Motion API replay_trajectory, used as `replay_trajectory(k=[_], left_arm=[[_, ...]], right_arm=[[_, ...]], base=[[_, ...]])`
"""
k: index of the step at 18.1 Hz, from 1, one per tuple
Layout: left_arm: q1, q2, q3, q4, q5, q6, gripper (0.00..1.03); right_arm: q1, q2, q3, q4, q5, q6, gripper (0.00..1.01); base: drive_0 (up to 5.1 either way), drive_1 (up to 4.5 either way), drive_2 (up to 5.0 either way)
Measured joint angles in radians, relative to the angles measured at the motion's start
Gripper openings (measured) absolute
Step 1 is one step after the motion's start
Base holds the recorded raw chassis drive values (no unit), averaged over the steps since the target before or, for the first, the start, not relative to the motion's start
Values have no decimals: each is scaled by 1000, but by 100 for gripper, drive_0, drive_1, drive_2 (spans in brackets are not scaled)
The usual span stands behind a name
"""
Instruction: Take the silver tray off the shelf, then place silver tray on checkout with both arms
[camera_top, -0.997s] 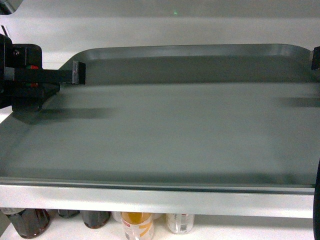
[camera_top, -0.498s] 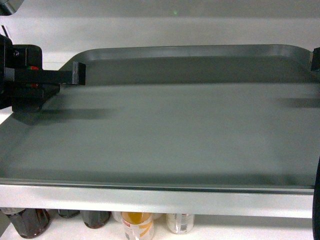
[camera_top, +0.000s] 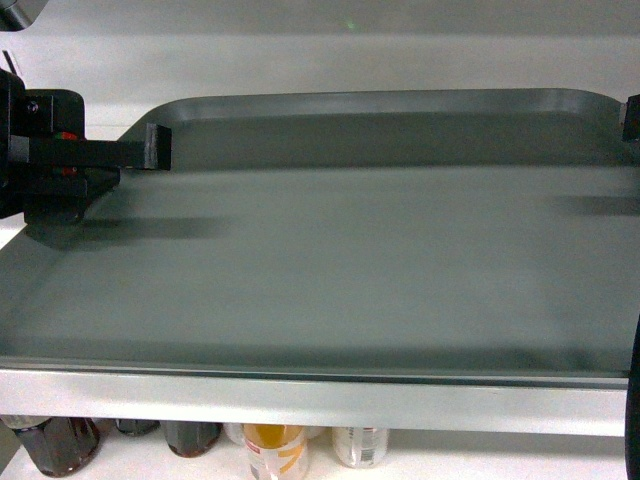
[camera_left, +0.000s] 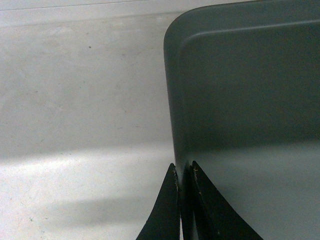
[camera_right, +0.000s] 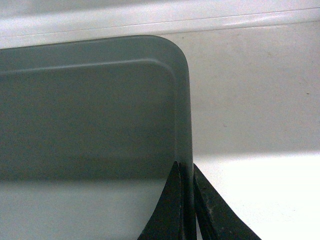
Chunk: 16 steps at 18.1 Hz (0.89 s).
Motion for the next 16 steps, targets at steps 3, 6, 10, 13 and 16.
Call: replay_trajectory(k=[3,6,10,13,16], left_arm=[[0,0,0,0,0,0,3],[0,0,0,0,0,0,3],[-3,0,0,-1,-3,0,3],[-4,0,1,-3,-5,0,3],[-4,0,1,-5,-4,0,3]], right_arm=[[0,0,0,0,0,0,3],[0,0,0,0,0,0,3],[0,-2,-2,0,2,0,3],[0,-1,-3,0,3,0,3],[0,0,-5,-4,3,-1,3]], base=[[5,-269,279],[12,-401,424],[16,-401,433],[10,-405,426],[11,-404,426]])
